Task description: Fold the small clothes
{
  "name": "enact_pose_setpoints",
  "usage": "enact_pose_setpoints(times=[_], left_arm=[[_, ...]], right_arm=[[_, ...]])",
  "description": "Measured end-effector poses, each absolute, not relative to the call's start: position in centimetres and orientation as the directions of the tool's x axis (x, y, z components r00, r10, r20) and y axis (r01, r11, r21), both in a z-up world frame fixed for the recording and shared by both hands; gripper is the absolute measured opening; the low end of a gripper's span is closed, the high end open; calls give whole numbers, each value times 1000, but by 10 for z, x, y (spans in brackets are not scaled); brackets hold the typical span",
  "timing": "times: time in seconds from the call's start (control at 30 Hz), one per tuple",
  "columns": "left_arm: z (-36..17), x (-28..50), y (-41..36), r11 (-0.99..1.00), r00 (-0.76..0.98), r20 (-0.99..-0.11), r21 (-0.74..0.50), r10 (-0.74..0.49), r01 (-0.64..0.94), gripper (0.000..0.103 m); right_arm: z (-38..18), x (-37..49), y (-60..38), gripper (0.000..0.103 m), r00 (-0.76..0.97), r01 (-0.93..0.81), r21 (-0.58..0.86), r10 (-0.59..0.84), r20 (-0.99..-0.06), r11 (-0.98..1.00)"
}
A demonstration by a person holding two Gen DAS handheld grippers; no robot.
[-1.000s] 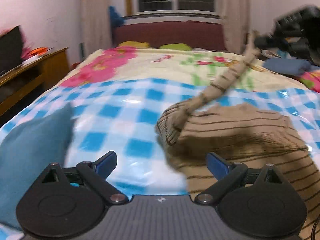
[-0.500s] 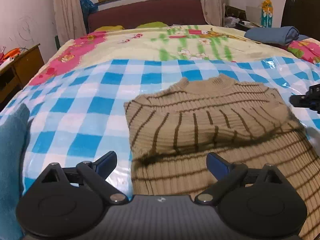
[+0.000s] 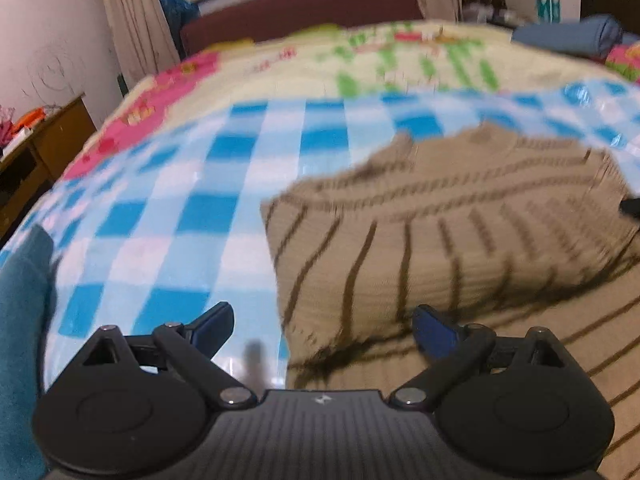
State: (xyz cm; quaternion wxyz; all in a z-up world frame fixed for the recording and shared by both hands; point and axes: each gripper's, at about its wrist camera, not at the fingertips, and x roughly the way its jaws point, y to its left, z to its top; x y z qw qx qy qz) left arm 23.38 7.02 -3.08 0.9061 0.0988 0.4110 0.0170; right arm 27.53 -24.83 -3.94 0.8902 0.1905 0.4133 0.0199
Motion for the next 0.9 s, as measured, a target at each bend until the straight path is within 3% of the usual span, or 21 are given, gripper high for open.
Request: enact_pose_setpoints(times=[0.13, 0.27, 0.47, 0.6, 0.73, 0.9], left_arm=[[-40, 232, 80, 985, 637, -764, 168, 105, 39, 102], [-20, 220, 84, 986, 680, -727, 163, 94, 37, 102], [4, 219, 85, 994, 745, -665, 101, 44, 32, 102], [-4, 233, 75, 994, 737, -675, 102, 39, 40, 102], [-30, 241, 72, 986, 668, -740, 154, 75, 60, 103], [-28, 224, 83, 988, 654, -754, 141, 69, 59, 102]], right_arm=[[-38, 279, -247, 10, 647, 104, 319, 179, -741, 942], [-21, 265, -246, 12, 689, 81, 305, 168, -706, 949], [-8, 256, -235, 12, 712, -48, 351, 279, -645, 935], [-14, 262, -216, 12, 672, -126, 327, 323, -667, 937], [-31, 270, -214, 10, 626, -94, 230, 237, -743, 969], [-17, 250, -223, 15, 617, -103, 226, 241, -749, 969]])
